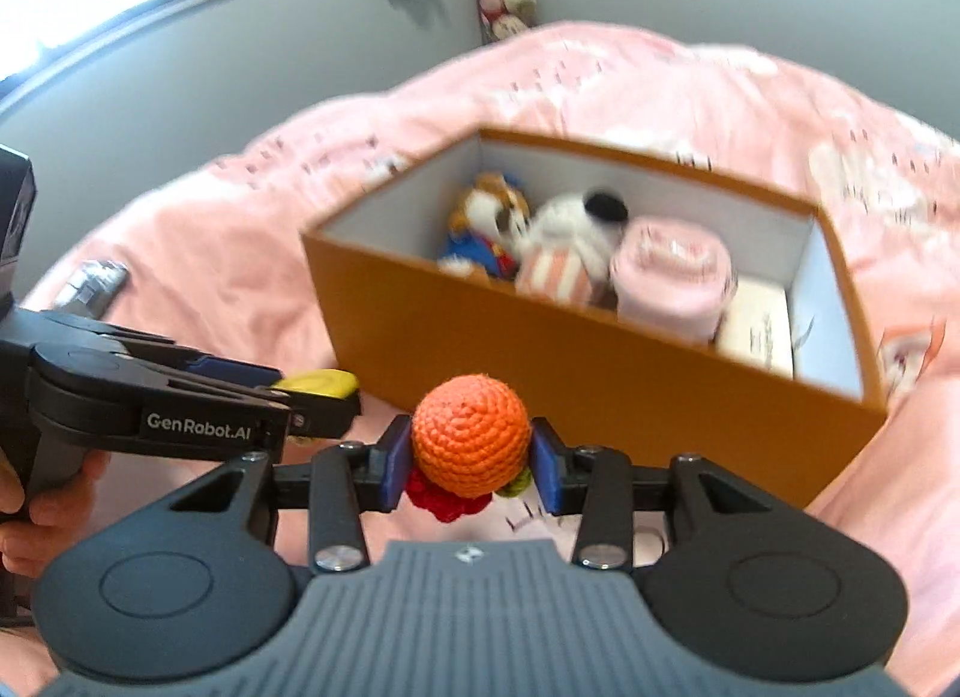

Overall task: Organize objects
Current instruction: 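Lift and carry the tape measure and ball over the shoebox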

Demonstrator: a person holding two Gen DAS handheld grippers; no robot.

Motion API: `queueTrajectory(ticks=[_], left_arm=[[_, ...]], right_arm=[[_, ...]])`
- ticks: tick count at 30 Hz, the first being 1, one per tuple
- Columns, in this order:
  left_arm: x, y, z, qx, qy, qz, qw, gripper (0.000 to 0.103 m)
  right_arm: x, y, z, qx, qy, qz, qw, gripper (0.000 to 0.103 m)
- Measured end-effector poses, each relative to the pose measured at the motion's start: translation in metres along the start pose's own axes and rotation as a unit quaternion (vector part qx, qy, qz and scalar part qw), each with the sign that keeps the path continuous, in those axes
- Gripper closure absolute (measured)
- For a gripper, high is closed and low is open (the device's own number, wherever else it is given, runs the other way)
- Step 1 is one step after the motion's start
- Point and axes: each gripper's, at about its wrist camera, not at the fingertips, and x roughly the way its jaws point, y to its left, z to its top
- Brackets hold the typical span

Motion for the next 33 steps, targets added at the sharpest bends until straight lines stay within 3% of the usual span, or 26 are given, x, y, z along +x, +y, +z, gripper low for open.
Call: queueTrajectory(ticks=[5, 13, 17, 21, 25, 29, 33], left_arm=[[-0.029, -0.012, 0.018, 0.019, -0.027, -0.037, 0.9988, 0.042], [-0.043, -0.031, 0.074, 0.096, -0.063, -0.047, 0.9923, 0.042], [-0.015, -0.026, 0.110, 0.114, -0.018, -0.081, 0.9901, 0.042], [0.023, -0.029, 0.132, 0.163, 0.047, -0.048, 0.9843, 0.042], [0.063, -0.032, 0.131, 0.184, 0.127, -0.026, 0.9744, 0.042], [0.086, -0.039, 0.125, 0.203, 0.165, 0.009, 0.9651, 0.042], [0.103, -0.042, 0.126, 0.197, 0.194, 0.011, 0.9610, 0.042]], right_arm=[[-0.025, 0.001, 0.019, -0.009, -0.034, 0.009, 0.999, 0.060], [-0.037, -0.027, 0.062, 0.024, -0.071, 0.005, 0.997, 0.060], [-0.021, -0.051, 0.083, 0.077, -0.059, 0.016, 0.995, 0.060], [0.002, -0.069, 0.089, 0.117, -0.038, 0.014, 0.992, 0.060], [0.021, -0.075, 0.086, 0.129, -0.022, 0.019, 0.991, 0.060], [0.037, -0.081, 0.083, 0.134, -0.001, 0.021, 0.991, 0.060], [0.051, -0.088, 0.081, 0.139, 0.015, 0.023, 0.990, 0.060]])
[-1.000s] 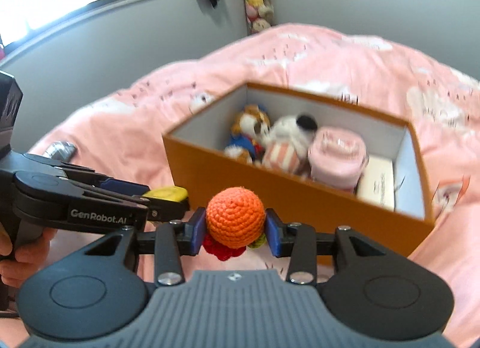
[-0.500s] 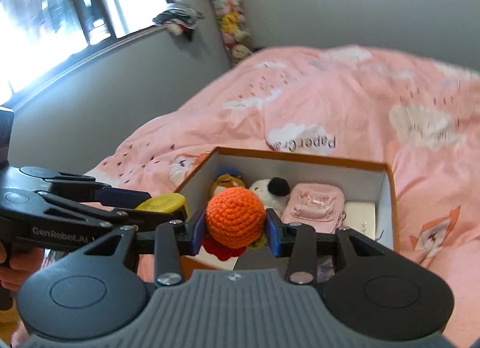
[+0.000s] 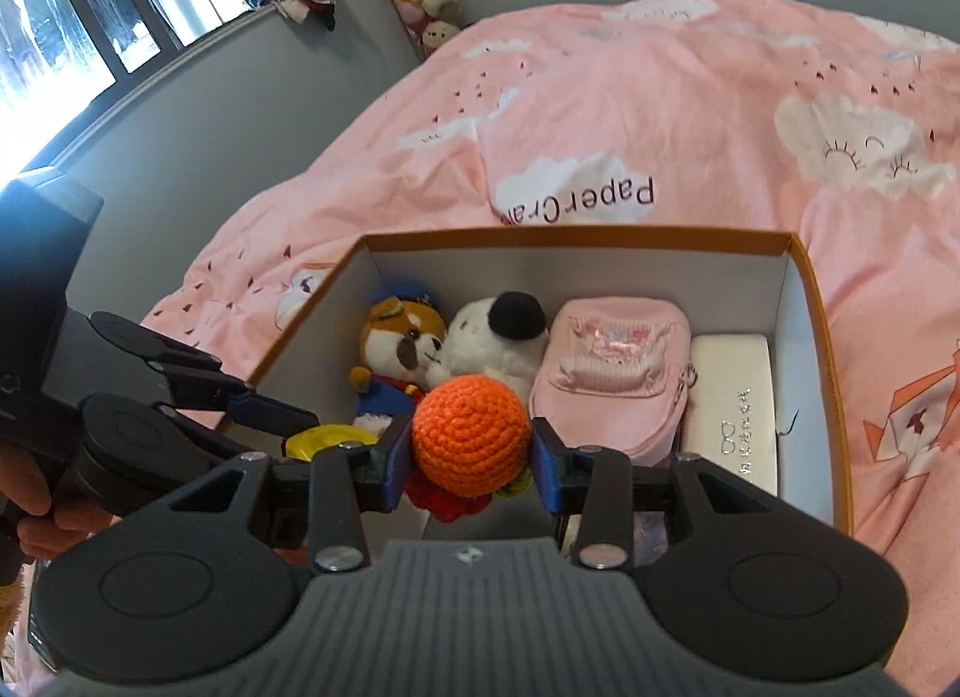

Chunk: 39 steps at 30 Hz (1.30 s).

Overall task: Organize objects
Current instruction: 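Lift and carry the tape measure and ball over the shoebox, then lower the tape measure and ball into the shoebox and open both tools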

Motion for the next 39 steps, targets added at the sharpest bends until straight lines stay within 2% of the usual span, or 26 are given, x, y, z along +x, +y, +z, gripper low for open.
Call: queueTrajectory(ticks=[7, 15, 19, 21, 23, 25, 28, 32, 35, 39], left_arm=[[0.013, -0.007, 0.007, 0.014, 0.017, 0.023, 0.9995, 0.042], [0.012, -0.008, 0.009, 0.018, 0.014, 0.026, 0.9994, 0.039], [0.008, -0.005, 0.008, 0.013, -0.005, 0.015, 0.9998, 0.035], [0.004, 0.000, 0.006, 0.005, -0.020, 0.013, 0.9997, 0.030], [-0.001, 0.006, 0.005, -0.004, -0.037, 0.006, 0.9993, 0.030], [-0.012, 0.014, 0.000, -0.023, -0.072, -0.015, 0.9971, 0.030], [-0.030, 0.027, -0.009, -0.069, -0.123, -0.035, 0.9894, 0.031], [-0.048, 0.039, -0.028, -0.134, -0.181, -0.029, 0.9738, 0.033], [-0.053, 0.045, -0.043, -0.180, -0.216, -0.024, 0.9595, 0.033], [-0.054, 0.048, -0.066, -0.237, -0.257, -0.010, 0.9370, 0.033]], right_arm=[[0.007, -0.009, -0.001, 0.008, 0.011, -0.002, 1.000, 0.060], [0.010, -0.010, -0.002, 0.011, 0.019, -0.001, 1.000, 0.060], [0.010, -0.009, -0.002, 0.007, 0.025, 0.002, 1.000, 0.060], [0.011, -0.009, -0.001, 0.007, 0.027, 0.002, 1.000, 0.060], [0.012, -0.009, -0.001, 0.009, 0.031, 0.003, 0.999, 0.060], [0.015, -0.009, -0.001, 0.013, 0.037, 0.007, 0.999, 0.060], [0.020, -0.006, -0.001, 0.020, 0.050, 0.023, 0.998, 0.060], [0.033, 0.007, -0.001, 0.028, 0.076, 0.058, 0.995, 0.060], [0.048, 0.020, -0.002, 0.049, 0.096, 0.081, 0.991, 0.060], [0.068, 0.038, -0.003, 0.066, 0.106, 0.079, 0.989, 0.060]])
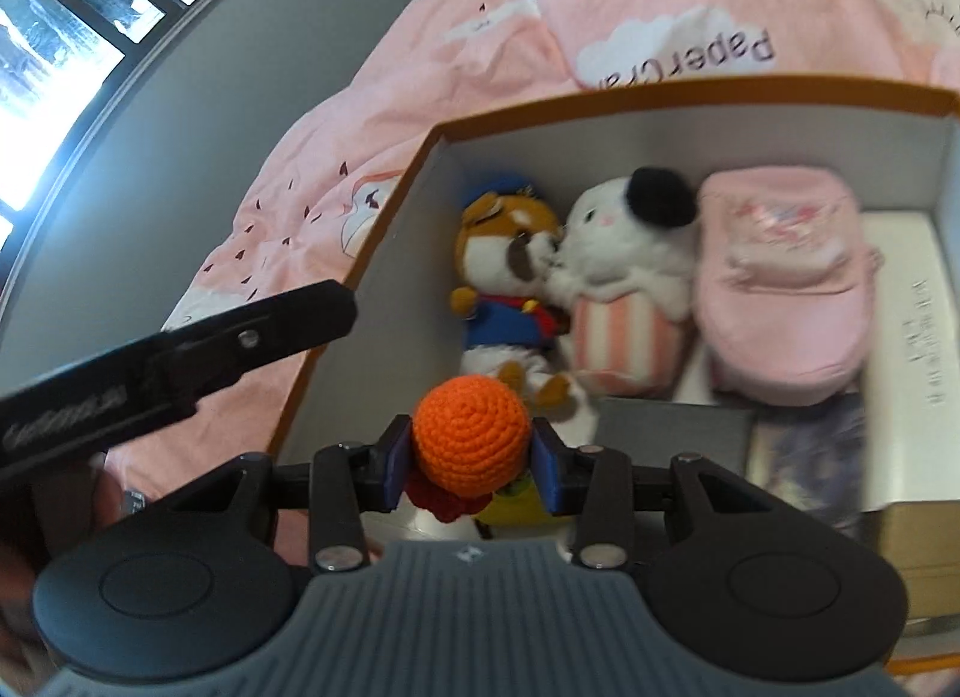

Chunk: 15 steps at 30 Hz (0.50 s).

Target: Organize objects

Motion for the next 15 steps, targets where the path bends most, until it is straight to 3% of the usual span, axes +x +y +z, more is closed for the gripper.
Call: queueTrajectory(ticks=[10, 15], left_arm=[[-0.019, 0.018, -0.021, -0.042, -0.086, -0.002, 0.9954, 0.036], [-0.021, 0.025, -0.023, -0.050, -0.097, -0.003, 0.9940, 0.036]], right_arm=[[0.027, 0.014, -0.008, 0.029, 0.000, 0.009, 1.000, 0.058], [0.025, 0.017, -0.009, 0.022, -0.016, 0.002, 1.000, 0.048]])
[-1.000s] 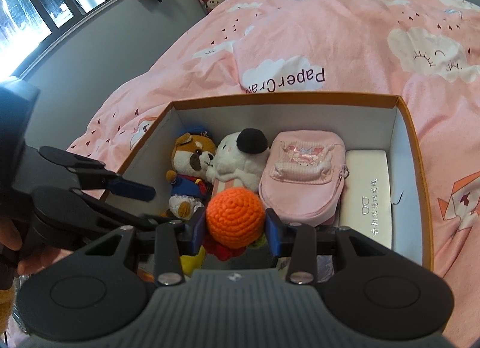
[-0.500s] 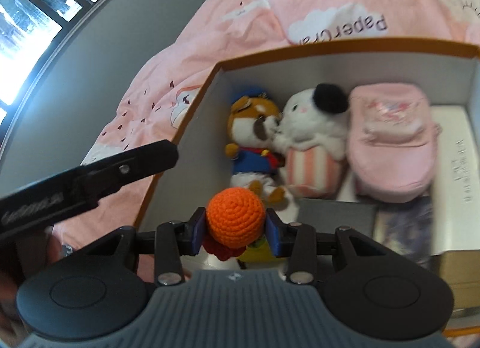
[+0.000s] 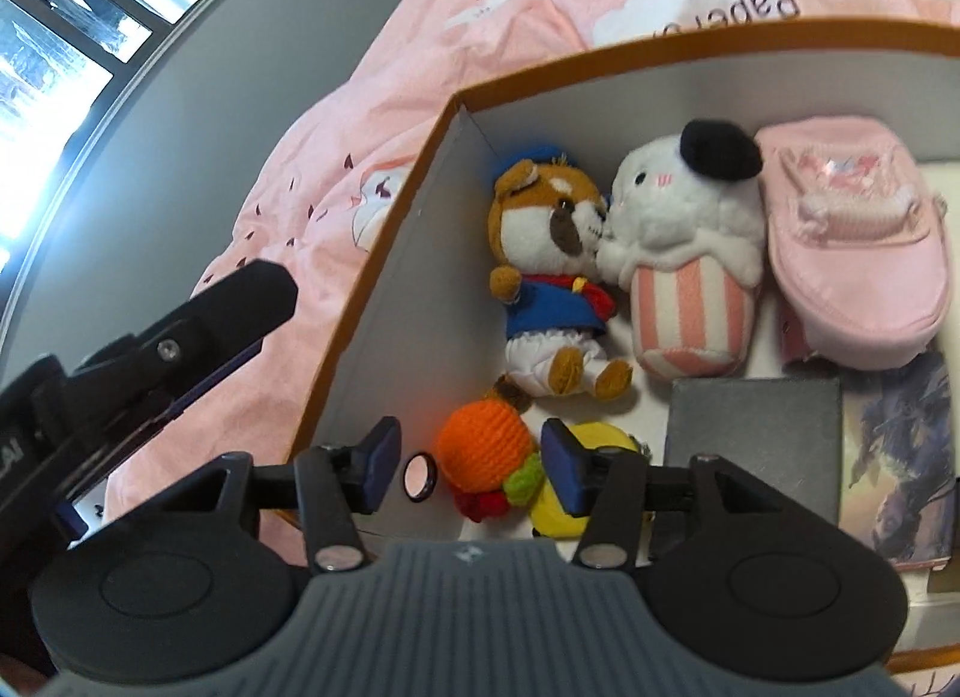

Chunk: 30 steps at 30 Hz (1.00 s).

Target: Organize objects

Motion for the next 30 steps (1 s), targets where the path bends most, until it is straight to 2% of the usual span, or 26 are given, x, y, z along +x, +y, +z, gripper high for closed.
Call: queueTrajectory(ticks=[6, 13, 19, 25, 30], left_arm=[[-0.007, -0.001, -0.004, 0.002, -0.007, -0.007, 1.0000, 0.036], [-0.025, -0.025, -0.009, 0.037, -0.031, -0.019, 0.9986, 0.036], [-0.045, -0.050, -0.013, 0.063, -0.057, -0.028, 0.9960, 0.036], [-0.064, -0.079, -0.029, 0.107, -0.090, -0.042, 0.9892, 0.036], [-0.076, -0.092, -0.038, 0.110, -0.102, -0.069, 0.9863, 0.034]], right_arm=[[-0.016, 0.006, 0.001, -0.022, -0.029, -0.022, 0.999, 0.048], [-0.063, 0.017, -0.010, -0.080, -0.106, -0.082, 0.988, 0.042], [-0.114, 0.015, -0.031, -0.122, -0.182, -0.142, 0.965, 0.034], [-0.162, 0.014, -0.058, -0.149, -0.240, -0.190, 0.940, 0.023], [-0.193, 0.011, -0.084, -0.160, -0.288, -0.219, 0.918, 0.016]])
